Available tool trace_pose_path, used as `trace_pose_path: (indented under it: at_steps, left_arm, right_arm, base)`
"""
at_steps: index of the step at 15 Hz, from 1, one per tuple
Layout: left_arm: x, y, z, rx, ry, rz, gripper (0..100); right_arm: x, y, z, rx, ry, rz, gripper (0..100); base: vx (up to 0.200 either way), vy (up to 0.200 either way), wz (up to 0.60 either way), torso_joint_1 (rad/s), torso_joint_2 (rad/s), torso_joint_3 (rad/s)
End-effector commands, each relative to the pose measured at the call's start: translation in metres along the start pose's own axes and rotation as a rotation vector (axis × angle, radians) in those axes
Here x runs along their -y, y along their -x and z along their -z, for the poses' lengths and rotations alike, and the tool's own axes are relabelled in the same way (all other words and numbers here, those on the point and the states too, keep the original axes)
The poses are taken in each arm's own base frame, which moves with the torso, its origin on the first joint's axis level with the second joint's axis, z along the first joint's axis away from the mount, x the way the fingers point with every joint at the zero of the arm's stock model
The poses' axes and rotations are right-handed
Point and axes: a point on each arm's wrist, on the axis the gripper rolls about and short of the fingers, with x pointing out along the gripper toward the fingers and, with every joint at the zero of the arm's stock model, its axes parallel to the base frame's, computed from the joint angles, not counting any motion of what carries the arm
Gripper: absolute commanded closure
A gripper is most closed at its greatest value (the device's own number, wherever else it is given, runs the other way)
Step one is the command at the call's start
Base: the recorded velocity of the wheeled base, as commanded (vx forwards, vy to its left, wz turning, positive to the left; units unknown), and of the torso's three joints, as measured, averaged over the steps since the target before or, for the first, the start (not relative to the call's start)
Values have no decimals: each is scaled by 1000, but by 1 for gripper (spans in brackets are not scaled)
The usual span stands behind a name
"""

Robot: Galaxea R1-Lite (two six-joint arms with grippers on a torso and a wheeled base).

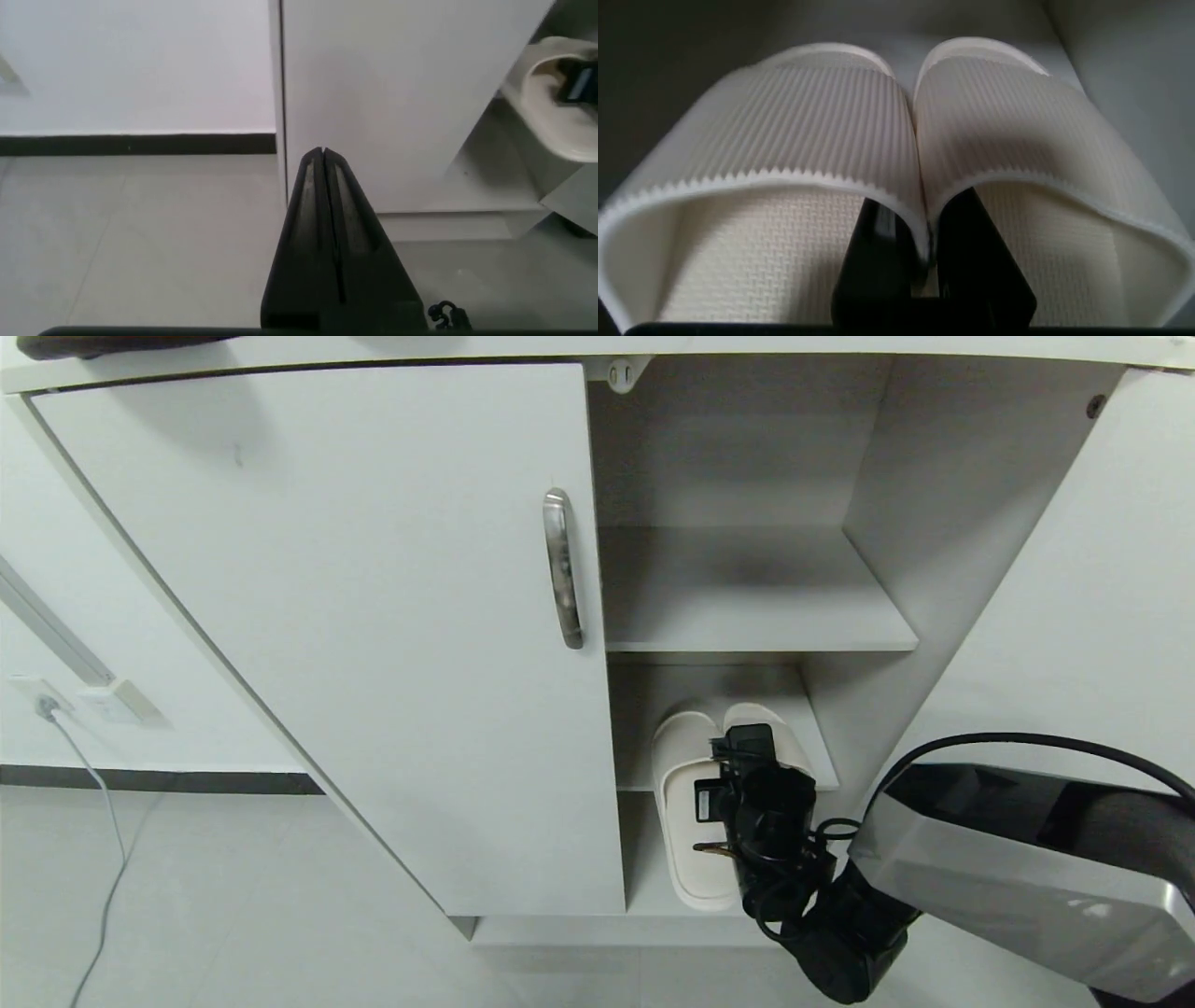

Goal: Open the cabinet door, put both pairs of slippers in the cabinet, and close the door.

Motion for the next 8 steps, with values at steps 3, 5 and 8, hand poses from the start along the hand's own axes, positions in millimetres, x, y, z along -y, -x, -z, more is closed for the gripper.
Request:
trace_pose_path:
  at_steps: [3,5,8]
  left_arm:
    - [0,0,0,-2,0,-1,100]
    - [0,0,0,-2,0,-1,100]
    - [0,0,0,-2,0,-1,100]
  right_arm:
    - [-2,-41,-6,35,-28,30,100]
    - [-3,-57,-8,18,-16,34,100]
    - [-4,-79,-15,21,-21,51,100]
  base:
    - [0,0,0,0,0,0]
    - [0,0,0,0,0,0]
    - [0,0,0,0,0,0]
